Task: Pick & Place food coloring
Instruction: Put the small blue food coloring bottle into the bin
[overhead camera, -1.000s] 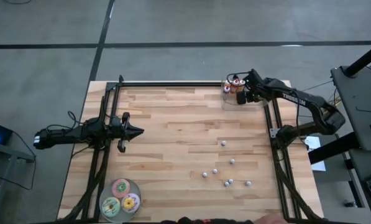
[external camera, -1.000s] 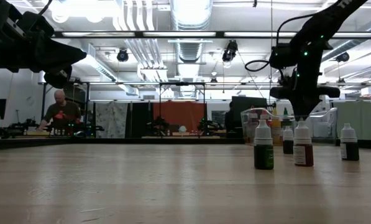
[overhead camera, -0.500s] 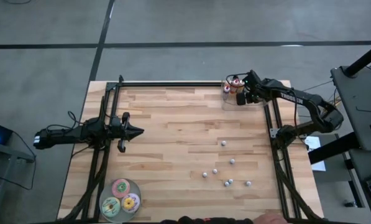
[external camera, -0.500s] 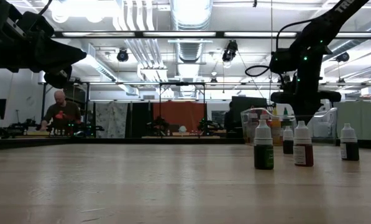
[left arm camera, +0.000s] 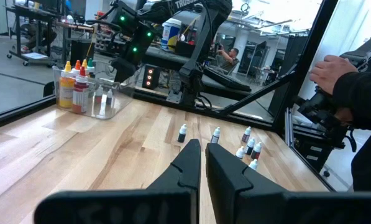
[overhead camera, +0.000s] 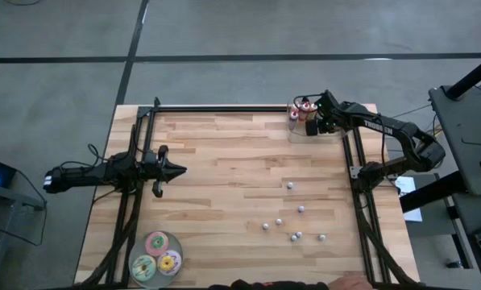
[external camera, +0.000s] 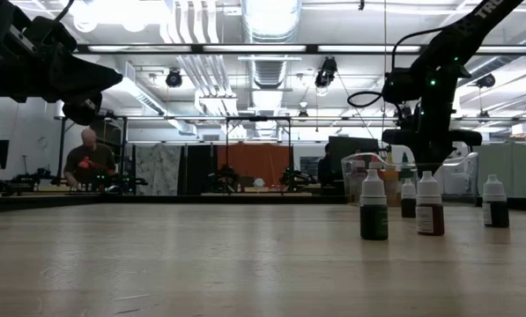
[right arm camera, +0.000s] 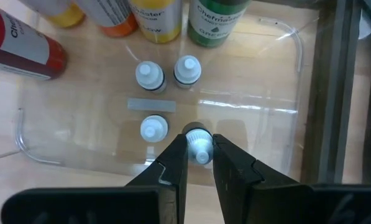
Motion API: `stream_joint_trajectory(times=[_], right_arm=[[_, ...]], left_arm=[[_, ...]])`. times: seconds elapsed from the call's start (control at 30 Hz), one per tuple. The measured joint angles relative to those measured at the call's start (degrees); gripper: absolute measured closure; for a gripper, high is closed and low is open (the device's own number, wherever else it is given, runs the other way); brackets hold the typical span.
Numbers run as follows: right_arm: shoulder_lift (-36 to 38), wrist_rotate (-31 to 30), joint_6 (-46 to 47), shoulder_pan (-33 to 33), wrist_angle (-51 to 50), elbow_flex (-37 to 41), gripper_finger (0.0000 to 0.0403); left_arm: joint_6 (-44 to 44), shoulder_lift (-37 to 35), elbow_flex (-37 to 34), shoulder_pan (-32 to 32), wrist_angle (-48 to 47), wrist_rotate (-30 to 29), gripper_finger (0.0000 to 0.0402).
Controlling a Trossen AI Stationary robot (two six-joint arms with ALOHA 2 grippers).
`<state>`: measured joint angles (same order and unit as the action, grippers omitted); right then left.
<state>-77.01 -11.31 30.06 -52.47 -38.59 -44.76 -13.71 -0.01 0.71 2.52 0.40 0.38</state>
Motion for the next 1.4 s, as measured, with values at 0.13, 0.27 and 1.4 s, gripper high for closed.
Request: stream_joint_trajectory(times=[0.13, 0.27, 1.4], right_arm=[[0.0, 0.8, 0.0, -0.1, 0.0, 0.0, 0.0351], [0.0, 1.1, 0.9, -0.1, 0.0, 0.0, 0.0351], [-4.8, 2.4, 0.8, -0.1, 2.8, 0.2, 0.0321]], left_arm=[[0.0, 0.0, 0.0, 0.0, 0.0, 0.0, 0.0402], [0.0, 0.0, 0.0, 0.0, 0.0, 0.0, 0.0402], [0.0, 0.0, 0.0, 0.0, 0.0, 0.0, 0.0402]])
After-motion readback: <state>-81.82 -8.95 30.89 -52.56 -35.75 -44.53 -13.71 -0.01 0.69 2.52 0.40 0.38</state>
